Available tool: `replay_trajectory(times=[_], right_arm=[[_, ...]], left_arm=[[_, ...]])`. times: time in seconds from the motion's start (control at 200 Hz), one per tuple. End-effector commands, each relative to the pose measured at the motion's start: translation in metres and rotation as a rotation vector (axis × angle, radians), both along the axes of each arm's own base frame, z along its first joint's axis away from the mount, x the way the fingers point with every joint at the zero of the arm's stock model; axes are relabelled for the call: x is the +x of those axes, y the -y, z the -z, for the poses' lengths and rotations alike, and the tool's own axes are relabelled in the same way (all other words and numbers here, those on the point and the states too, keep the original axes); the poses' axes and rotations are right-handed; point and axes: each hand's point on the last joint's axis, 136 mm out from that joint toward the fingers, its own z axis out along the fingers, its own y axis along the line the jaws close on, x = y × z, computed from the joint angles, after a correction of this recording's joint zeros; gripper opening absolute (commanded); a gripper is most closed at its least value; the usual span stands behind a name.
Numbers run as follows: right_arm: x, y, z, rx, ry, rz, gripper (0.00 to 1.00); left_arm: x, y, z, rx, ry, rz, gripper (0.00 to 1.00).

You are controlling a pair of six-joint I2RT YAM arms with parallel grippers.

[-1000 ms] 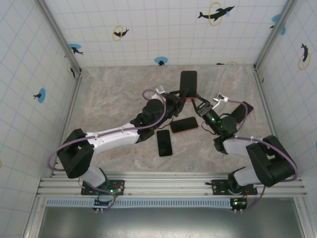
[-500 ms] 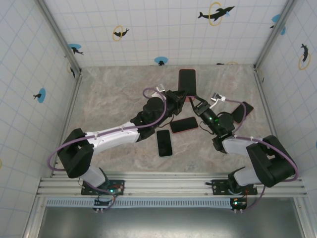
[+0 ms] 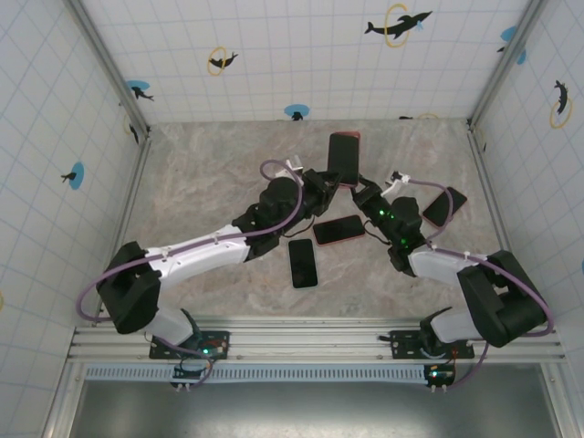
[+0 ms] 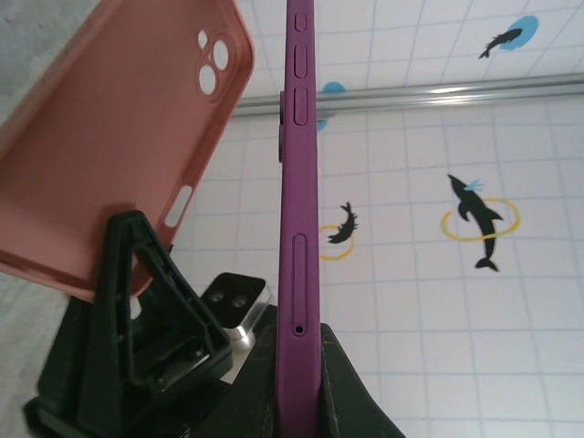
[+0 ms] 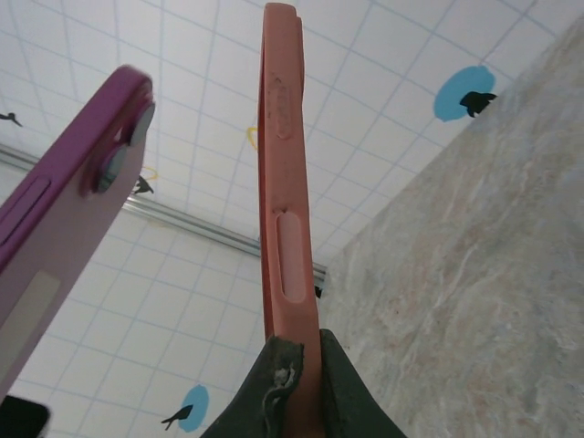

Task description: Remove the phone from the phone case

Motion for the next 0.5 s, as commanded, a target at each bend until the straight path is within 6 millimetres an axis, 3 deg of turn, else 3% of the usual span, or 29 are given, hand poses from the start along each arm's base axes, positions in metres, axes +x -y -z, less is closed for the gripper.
replay_trajectory(times=[0.0,0.11,0.33,0.495], right_arm=[[0.009,-0.003,-0.006,-0.005,0.005,0.021,0.00],[0.007,-0.009,0.004,-0.013,-0.025,0.006,0.00],[0.002,-0.029,0.023,-0.035,-0.077,-0.035,0.00],[-0.001,-0.048,0.033,-0.040,-0.099,-0.074,0.00]], left_arm=[[0.009,-0.036,-0.008,0.100,0.091,-0.028,0.07],[0.021,-0.070,0.025,0.192,0.077,-0.044,0.07],[0.037,-0.127,0.067,0.330,0.107,-0.069,0.09],[0.048,-0.170,0.089,0.325,0.112,-0.118,0.09]])
